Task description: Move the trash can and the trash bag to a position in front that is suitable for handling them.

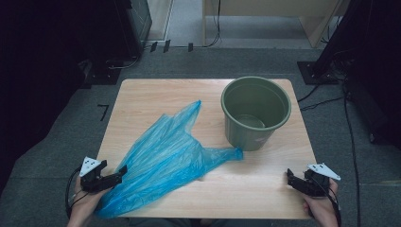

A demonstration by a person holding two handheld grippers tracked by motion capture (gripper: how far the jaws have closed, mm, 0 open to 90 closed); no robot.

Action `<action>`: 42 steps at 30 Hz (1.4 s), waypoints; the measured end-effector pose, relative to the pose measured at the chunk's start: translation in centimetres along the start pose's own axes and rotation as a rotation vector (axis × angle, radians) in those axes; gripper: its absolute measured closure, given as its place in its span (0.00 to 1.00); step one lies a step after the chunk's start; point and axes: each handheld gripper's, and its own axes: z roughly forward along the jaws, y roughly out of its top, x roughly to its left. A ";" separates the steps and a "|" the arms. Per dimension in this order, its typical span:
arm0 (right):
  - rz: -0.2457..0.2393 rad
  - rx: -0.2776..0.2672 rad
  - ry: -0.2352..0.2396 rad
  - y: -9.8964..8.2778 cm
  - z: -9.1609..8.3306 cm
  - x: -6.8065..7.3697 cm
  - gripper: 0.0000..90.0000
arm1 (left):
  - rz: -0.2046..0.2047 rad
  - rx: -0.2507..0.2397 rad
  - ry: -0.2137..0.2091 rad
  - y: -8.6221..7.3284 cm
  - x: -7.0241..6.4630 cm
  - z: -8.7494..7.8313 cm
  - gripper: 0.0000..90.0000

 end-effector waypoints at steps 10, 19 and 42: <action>-0.003 0.002 0.002 0.0 0.0 0.0 0.18 | 0.107 -0.009 -0.116 1.6 -3.8 -0.6 0.11; -0.003 0.002 0.002 0.0 0.0 0.0 0.18 | 0.279 0.068 -0.174 1.3 -8.2 1.8 0.02; -0.003 0.002 0.002 0.1 0.1 0.0 0.17 | 0.259 0.202 -0.109 0.2 -9.1 4.0 0.53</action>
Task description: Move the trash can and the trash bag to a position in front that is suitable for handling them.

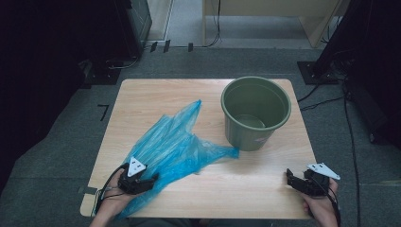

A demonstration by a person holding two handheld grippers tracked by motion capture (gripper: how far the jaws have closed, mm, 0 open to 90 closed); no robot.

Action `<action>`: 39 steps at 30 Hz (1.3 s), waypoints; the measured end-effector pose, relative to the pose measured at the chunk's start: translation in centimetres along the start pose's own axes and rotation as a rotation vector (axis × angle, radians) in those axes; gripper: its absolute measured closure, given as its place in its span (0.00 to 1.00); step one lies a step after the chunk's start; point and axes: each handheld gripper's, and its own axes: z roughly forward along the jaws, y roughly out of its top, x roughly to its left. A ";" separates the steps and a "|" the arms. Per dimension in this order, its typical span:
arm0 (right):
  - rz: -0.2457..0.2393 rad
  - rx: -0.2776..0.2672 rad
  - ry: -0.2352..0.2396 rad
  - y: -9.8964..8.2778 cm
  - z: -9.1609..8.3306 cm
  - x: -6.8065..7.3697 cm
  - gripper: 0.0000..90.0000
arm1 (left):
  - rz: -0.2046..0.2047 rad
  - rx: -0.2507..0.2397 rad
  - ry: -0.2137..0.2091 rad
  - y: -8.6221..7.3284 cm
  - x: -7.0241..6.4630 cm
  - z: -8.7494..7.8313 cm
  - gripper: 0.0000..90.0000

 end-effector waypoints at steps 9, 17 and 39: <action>0.000 0.000 0.000 0.0 0.0 0.0 0.17 | -0.241 0.018 0.211 0.5 2.0 0.0 0.90; -0.013 -0.030 -0.028 0.1 -0.1 0.4 0.31 | -0.510 -0.083 0.161 0.5 2.4 0.0 0.88; 0.054 -0.331 0.069 12.4 2.7 2.4 0.88 | -0.296 -0.262 0.044 11.1 -5.6 -0.4 0.47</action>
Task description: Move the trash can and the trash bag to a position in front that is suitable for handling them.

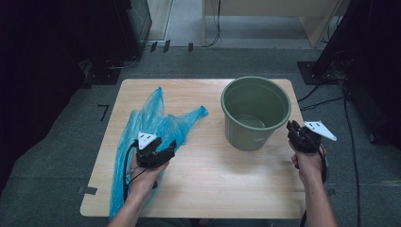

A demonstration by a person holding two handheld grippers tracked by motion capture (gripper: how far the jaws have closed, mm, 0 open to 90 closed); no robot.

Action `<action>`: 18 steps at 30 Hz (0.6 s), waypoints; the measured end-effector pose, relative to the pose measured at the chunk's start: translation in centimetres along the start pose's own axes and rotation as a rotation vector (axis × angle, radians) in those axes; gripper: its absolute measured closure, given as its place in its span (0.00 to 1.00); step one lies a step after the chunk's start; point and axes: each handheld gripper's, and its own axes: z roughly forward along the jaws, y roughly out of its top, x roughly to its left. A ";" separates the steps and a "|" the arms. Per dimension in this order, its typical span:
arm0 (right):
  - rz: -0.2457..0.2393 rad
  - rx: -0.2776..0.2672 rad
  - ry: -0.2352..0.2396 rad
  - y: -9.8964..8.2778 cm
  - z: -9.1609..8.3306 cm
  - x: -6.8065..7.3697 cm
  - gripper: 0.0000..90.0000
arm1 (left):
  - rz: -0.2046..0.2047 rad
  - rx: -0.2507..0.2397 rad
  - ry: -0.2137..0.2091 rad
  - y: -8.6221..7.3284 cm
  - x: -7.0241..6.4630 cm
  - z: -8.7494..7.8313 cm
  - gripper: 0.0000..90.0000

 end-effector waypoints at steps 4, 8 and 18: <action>0.010 -0.010 0.051 1.1 1.5 -0.2 0.89 | -0.009 -0.001 -0.032 0.7 -1.1 0.9 0.52; -0.032 -0.018 0.126 1.5 2.0 0.5 0.89 | -0.053 -0.056 -0.060 1.5 -1.7 2.2 0.55; -0.111 -0.010 0.276 0.9 0.5 3.0 0.88 | -0.042 -0.083 -0.104 2.2 -2.4 4.2 0.71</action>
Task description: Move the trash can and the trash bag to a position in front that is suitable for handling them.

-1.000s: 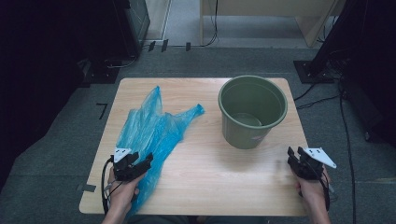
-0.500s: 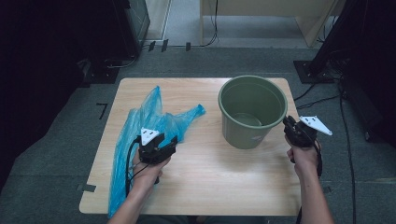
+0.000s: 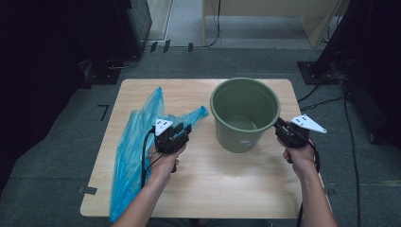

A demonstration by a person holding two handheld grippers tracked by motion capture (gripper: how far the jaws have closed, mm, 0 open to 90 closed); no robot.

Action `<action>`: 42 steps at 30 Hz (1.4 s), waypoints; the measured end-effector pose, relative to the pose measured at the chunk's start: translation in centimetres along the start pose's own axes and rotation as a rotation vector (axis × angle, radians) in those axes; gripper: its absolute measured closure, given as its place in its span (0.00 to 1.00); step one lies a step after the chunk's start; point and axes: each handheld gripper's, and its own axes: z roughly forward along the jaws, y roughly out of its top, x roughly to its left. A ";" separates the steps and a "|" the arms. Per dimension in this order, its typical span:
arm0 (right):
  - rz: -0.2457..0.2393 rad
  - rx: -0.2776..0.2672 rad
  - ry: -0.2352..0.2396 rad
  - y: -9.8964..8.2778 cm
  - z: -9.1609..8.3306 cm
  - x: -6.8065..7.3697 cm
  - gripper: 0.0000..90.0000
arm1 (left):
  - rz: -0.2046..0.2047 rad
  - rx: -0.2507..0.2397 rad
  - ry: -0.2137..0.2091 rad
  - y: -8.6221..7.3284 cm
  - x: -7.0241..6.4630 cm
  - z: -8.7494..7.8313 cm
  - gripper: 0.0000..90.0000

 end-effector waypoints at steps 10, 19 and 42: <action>0.013 0.028 -0.017 1.2 2.0 2.6 0.96 | -0.016 -0.006 0.017 1.0 0.2 1.9 0.74; 0.072 0.029 -0.010 1.8 3.8 3.7 1.00 | 0.010 0.030 -0.028 2.2 -0.6 4.4 0.92; -0.030 0.080 0.089 -1.4 -2.7 14.4 1.00 | 0.110 0.055 0.019 -2.6 2.2 -8.5 1.00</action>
